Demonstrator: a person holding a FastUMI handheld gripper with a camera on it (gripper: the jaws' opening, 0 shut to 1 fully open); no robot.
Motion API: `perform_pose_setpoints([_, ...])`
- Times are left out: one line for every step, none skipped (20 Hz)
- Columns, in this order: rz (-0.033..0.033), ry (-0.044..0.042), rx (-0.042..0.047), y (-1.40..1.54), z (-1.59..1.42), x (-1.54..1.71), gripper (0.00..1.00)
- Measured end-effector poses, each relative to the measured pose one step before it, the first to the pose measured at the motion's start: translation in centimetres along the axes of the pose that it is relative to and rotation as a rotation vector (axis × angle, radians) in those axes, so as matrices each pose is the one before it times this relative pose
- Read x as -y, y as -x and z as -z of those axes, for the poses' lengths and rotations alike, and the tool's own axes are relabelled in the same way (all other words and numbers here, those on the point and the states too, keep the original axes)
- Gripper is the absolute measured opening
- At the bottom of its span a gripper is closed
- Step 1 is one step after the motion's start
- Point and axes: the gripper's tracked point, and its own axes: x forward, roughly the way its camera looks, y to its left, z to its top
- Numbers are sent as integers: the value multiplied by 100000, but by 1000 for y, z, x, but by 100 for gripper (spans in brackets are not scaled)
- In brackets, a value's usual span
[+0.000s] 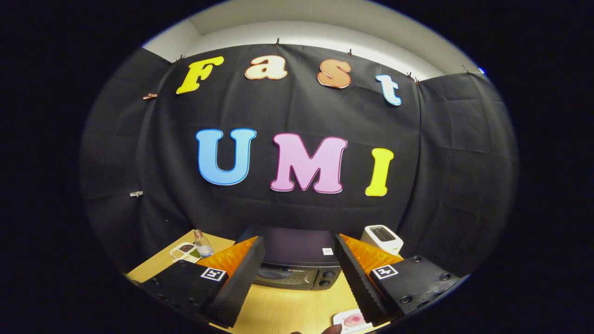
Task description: Open the toaster oven, put the food inside, and close the toaster oven door.
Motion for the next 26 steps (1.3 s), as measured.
perform_pose_setpoints([-1488,-187,-2343,-1007,1018,-580,98])
perform_pose_setpoints([-1456,-367,-2176,-1251,1031,-515,98])
perform_pose_setpoints([-904,-272,-2808,-1335,1120,-268,98])
perform_pose_setpoints([-1114,-459,-2712,-1185,1199,-310,98])
perform_pose_setpoints([-151,-185,-2946,-1333,1297,-127,98])
perform_pose_setpoints([-420,-688,-2493,-1334,1177,-139,98])
perform_pose_setpoints([-148,-754,-2349,-1151,1077,-59,98])
perform_pose_setpoints([5,-457,-2155,-1305,1007,-149,98])
perform_pose_setpoints([286,-136,-2367,-1187,1102,-193,98])
perform_pose_setpoints([-331,-287,-2484,-1231,1021,-363,98])
perform_pose_setpoints([-321,-28,-2653,-965,955,-463,98])
perform_pose_setpoints([-141,451,-1865,-878,763,-527,98])
perform_pose_setpoints([-108,455,-1163,-826,493,-483,99])
perform_pose_setpoints([213,-154,-1611,-768,553,-435,98])
perform_pose_setpoints([438,-678,-1452,-628,557,-241,98])
perform_pose_setpoints([936,-974,-1491,-657,515,-27,98])
perform_pose_setpoints([1096,-1036,-1008,-500,294,113,98])
perform_pose_setpoints([1355,-568,-717,-425,155,231,99])
perform_pose_setpoints([1105,-340,-714,-236,187,204,99])
perform_pose_setpoints([773,-342,-875,-279,232,232,98])
perform_pose_setpoints([-295,-1265,-182,-161,8,-61,99])
perform_pose_setpoints([382,-1313,229,-291,-127,61,99])
perform_pose_setpoints([933,-1262,-810,104,140,208,98])
perform_pose_setpoints([730,-1199,351,54,-54,60,99])
perform_pose_setpoints([337,643,193,-124,56,-114,98])
perform_pose_setpoints([131,952,286,34,96,-6,99])
